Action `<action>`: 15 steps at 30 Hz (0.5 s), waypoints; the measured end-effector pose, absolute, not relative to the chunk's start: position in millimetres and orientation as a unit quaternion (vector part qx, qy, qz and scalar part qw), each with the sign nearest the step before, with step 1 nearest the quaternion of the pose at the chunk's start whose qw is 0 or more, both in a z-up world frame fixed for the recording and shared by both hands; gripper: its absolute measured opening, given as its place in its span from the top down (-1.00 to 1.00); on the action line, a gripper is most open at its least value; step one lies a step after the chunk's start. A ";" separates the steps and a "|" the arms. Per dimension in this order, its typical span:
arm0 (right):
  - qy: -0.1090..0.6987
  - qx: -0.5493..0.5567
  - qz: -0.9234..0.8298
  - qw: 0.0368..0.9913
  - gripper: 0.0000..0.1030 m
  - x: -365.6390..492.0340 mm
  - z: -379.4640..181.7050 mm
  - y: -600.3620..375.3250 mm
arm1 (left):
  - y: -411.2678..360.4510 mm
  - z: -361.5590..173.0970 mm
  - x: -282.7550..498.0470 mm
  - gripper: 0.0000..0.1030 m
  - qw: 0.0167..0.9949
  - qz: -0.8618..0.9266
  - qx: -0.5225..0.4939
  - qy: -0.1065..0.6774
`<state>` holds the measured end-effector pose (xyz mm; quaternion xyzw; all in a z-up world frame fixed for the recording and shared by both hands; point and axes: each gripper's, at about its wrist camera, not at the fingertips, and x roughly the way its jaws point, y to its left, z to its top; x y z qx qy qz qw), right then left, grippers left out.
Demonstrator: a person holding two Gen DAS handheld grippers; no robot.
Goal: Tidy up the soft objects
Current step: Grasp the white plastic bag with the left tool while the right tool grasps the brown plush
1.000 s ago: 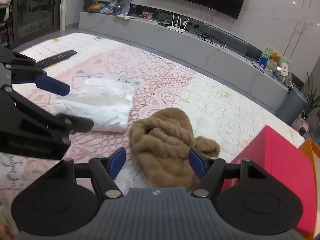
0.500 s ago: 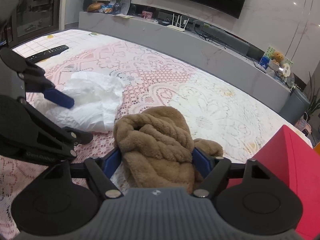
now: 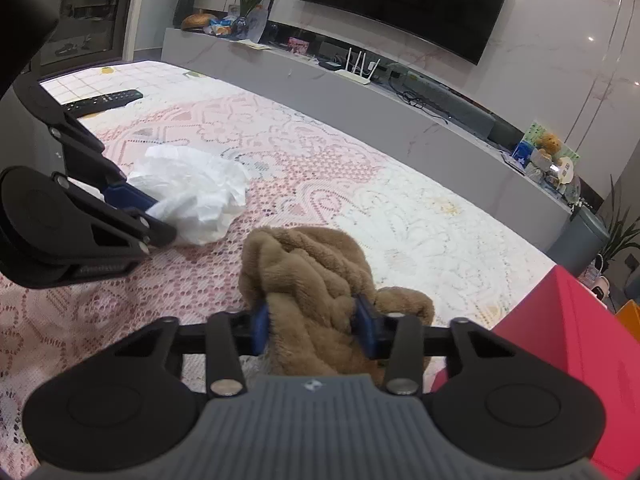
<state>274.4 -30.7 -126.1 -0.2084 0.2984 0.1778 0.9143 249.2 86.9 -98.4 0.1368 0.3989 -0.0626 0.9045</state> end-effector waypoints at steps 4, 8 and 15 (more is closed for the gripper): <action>0.295 -0.208 0.168 0.917 0.45 275.5 -119.8 -30.0 | 92.9 -80.1 239.7 0.74 0.919 -0.047 0.115 0.375; 0.284 -0.207 0.163 0.922 0.49 273.8 -103.2 -30.1 | 96.8 -57.1 223.5 0.75 0.930 -0.036 0.097 0.354; 0.265 -0.178 0.179 0.931 0.48 252.4 -63.2 -33.3 | 101.3 -23.0 183.7 0.76 0.939 -0.039 0.037 0.340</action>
